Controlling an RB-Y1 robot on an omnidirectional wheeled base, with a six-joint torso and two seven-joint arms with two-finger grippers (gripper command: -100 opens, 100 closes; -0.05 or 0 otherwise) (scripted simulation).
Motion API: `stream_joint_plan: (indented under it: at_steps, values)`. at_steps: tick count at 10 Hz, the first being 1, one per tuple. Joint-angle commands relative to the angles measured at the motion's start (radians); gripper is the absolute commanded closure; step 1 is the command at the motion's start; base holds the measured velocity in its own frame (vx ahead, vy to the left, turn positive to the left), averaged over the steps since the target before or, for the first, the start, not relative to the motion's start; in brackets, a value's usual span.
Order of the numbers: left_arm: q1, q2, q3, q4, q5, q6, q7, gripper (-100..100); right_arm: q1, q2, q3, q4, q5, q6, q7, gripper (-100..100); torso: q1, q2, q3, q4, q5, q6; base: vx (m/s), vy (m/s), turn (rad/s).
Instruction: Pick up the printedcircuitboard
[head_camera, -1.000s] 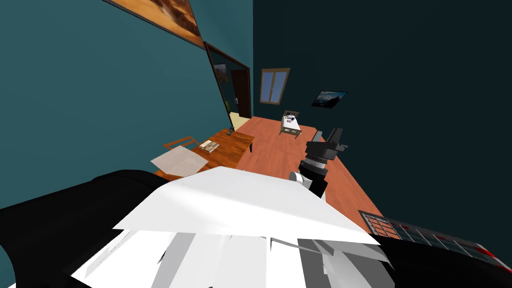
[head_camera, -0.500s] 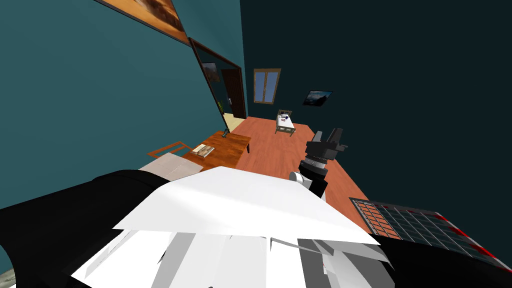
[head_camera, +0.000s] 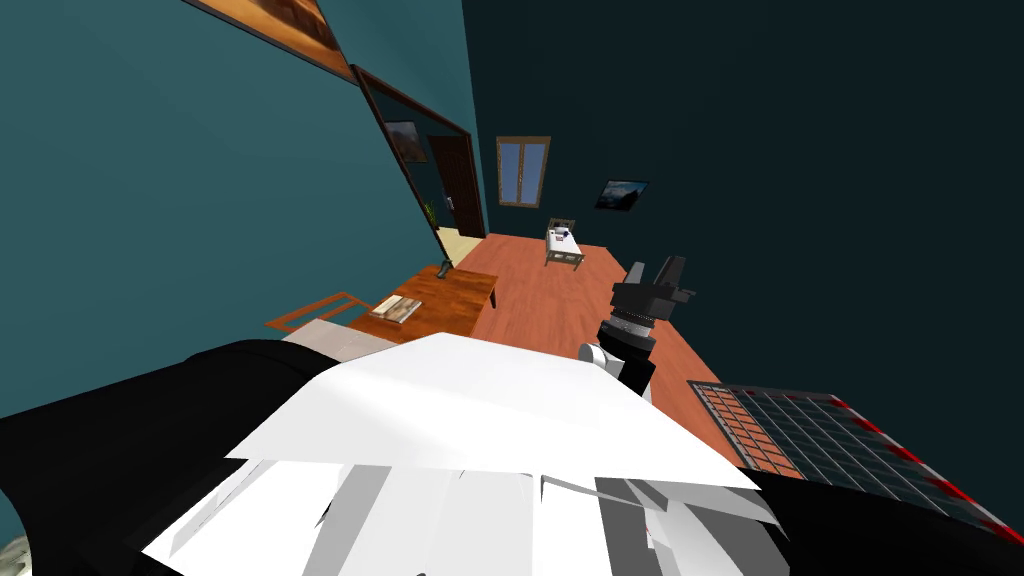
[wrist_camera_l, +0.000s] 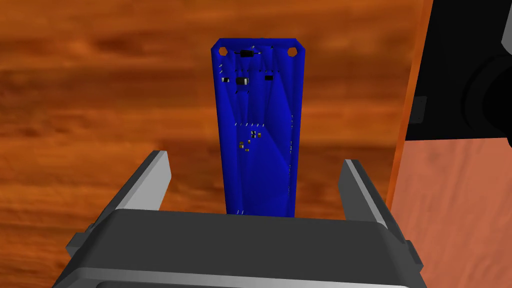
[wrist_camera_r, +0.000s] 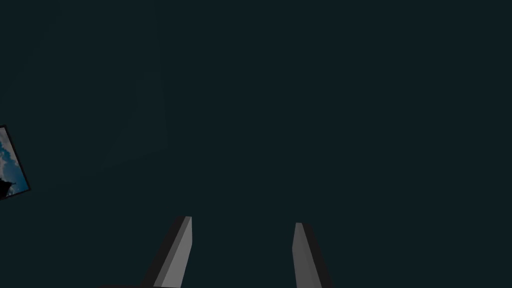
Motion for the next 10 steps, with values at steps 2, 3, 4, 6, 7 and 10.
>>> stream_joint_plan:
  at_steps: [2,3,4,6,7,10]
  values:
    - [0.001,-0.003,0.014,0.087,0.054,0.028,-0.026,-100,0.000,0.000,0.000,0.000,0.000,0.000,0.000,0,0.000,0.000,0.000,0.000,0.000,0.000,0.045,0.054,-0.231]
    - [0.002,-0.009,0.022,0.128,0.076,0.046,-0.029,-100,0.000,0.000,0.000,0.000,0.000,0.000,0.000,0,0.001,-0.001,0.000,0.000,0.000,0.000,0.049,0.070,-0.229]
    - [0.002,-0.009,0.022,0.128,0.076,0.046,-0.029,-100,0.000,0.000,0.000,0.000,0.000,0.000,0.000,0,0.001,-0.001,0.000,0.000,0.000,0.000,0.032,0.060,-0.066]
    - [0.006,-0.011,0.019,0.121,0.067,0.049,-0.013,-100,0.000,0.000,0.000,0.000,0.000,0.000,0.000,0,-0.001,0.000,0.000,0.000,0.000,0.000,0.018,0.026,-0.029]
    - [0.006,-0.012,0.019,0.121,0.068,0.050,-0.014,0,0.000,0.000,0.000,0.000,0.000,0.000,0.000,0,-0.003,0.001,0.001,0.000,-0.001,0.000,0.000,0.000,0.000]
    - [-0.044,-0.038,0.009,0.154,0.027,0.010,0.001,-100,0.000,0.000,0.000,0.000,0.000,0.000,0.000,0,0.000,0.005,0.003,0.001,0.000,0.000,-0.048,0.052,0.055]
